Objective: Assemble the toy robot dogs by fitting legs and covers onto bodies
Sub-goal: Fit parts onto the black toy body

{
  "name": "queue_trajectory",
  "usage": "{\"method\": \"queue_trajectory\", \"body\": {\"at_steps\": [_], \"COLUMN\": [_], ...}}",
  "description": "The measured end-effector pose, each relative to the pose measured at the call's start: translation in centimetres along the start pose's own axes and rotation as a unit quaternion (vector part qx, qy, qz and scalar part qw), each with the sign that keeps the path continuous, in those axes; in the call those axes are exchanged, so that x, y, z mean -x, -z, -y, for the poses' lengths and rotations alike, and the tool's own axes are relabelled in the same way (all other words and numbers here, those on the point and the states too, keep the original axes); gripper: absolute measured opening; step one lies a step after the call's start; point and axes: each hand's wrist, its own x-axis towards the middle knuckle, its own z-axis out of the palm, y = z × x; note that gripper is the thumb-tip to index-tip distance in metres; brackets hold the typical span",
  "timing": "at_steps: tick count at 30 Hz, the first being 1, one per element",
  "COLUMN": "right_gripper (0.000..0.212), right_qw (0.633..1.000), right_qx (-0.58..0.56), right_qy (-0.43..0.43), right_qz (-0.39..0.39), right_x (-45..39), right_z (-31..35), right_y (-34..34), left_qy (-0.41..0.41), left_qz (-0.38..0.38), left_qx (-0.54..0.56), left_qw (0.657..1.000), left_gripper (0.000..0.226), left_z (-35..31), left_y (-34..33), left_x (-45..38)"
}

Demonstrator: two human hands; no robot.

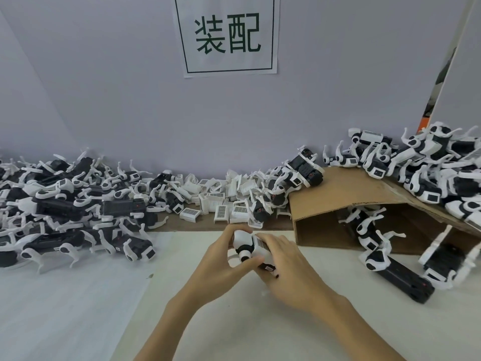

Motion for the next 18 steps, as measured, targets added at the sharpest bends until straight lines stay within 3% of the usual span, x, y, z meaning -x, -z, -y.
{"method": "queue_trajectory", "body": {"at_steps": [2, 4, 9, 13, 18], "right_gripper": [0.056, 0.052, 0.038, 0.041, 0.047], "right_qw": [0.974, 0.961, 0.999, 0.983, 0.961], "right_qx": [-0.205, -0.255, -0.041, 0.068, 0.136], "right_qy": [-0.05, -0.06, 0.014, 0.107, 0.157], "right_qz": [0.084, 0.084, 0.005, -0.131, -0.184], "right_x": [0.0, -0.1, -0.4, -0.5, -0.5], "right_z": [0.1, -0.4, -1.6, -1.4, -1.3], "right_y": [1.1, 2.0, 1.9, 1.1, 0.9], "left_qy": [-0.03, -0.081, -0.176, -0.107, -0.065], "left_qz": [0.012, 0.024, 0.037, -0.028, -0.033], "left_qx": [-0.03, -0.093, -0.189, -0.088, -0.045], "left_qw": [0.999, 0.992, 0.965, 0.99, 0.996], "left_gripper": [0.048, 0.048, 0.045, 0.068, 0.042], "left_z": [0.3, 0.6, 1.1, 1.1, 1.1], "left_y": [0.4, 0.8, 1.0, 1.0, 1.3], "left_x": [0.0, -0.1, -0.4, -0.1, -0.2]}}
